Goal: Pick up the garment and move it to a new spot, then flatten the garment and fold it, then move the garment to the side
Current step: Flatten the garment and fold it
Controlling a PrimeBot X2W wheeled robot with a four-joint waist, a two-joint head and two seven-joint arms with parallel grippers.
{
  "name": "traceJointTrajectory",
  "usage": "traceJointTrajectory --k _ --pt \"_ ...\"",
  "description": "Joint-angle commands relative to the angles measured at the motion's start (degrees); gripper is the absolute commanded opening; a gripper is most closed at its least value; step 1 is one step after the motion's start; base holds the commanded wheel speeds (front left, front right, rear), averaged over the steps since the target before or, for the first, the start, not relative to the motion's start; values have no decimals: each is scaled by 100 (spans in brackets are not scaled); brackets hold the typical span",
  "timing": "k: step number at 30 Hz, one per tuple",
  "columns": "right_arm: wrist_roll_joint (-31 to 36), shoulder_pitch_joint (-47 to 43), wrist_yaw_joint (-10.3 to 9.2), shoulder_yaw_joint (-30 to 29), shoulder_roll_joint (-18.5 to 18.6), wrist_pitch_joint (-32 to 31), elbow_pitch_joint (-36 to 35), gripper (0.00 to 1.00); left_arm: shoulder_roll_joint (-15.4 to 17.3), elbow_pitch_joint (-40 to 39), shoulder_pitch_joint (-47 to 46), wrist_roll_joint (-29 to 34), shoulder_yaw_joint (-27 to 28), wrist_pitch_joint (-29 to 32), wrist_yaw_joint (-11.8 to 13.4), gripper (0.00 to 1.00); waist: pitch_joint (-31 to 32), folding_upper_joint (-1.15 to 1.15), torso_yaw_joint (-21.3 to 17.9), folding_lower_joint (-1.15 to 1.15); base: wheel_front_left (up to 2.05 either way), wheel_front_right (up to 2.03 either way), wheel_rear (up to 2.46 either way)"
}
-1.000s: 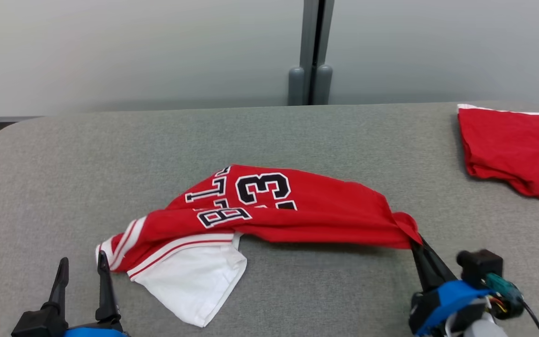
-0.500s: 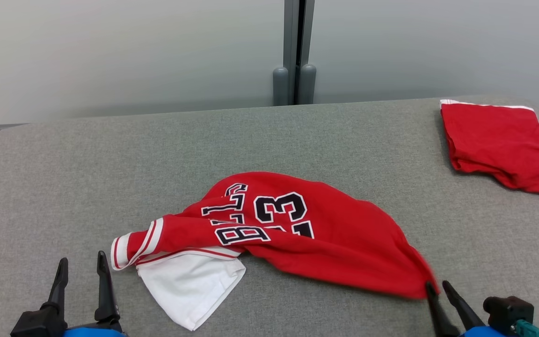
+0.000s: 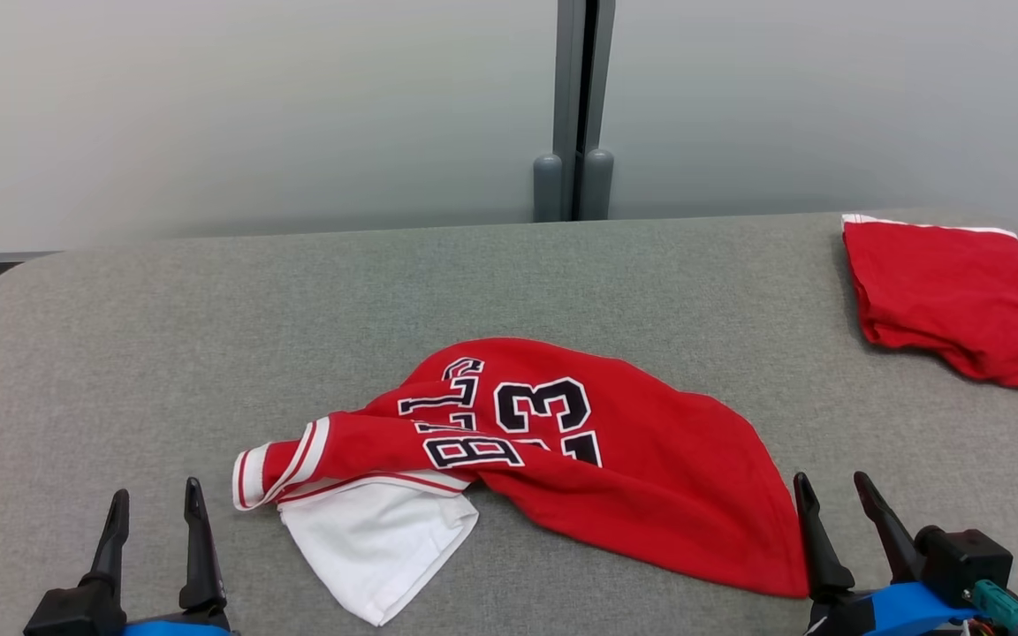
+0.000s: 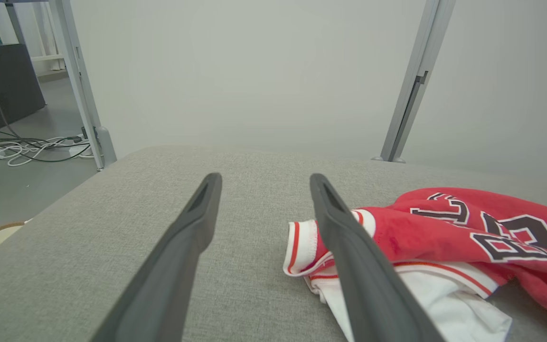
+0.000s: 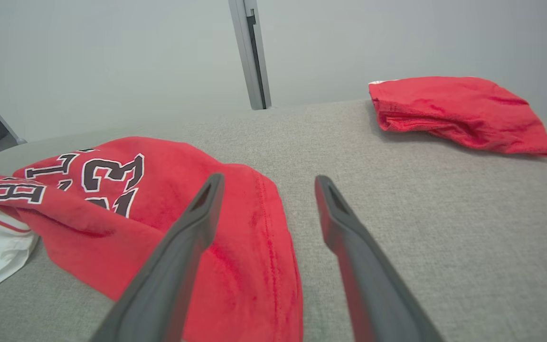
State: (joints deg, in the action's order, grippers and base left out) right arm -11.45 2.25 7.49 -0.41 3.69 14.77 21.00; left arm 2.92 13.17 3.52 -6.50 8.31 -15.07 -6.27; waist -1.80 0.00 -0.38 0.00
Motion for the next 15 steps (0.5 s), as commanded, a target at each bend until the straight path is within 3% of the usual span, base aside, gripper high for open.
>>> traceJointTrajectory --k 1,15 --pt "22 58 1 -10 -25 39 -2 100 -5 10 52 19 -1 -13 -6 100 13 0 19 0 0 0 0" --pt "75 -547 1 78 -75 48 -582 100 -4 142 196 408 -198 -13 -16 100 125 0 247 0 0 0 0"
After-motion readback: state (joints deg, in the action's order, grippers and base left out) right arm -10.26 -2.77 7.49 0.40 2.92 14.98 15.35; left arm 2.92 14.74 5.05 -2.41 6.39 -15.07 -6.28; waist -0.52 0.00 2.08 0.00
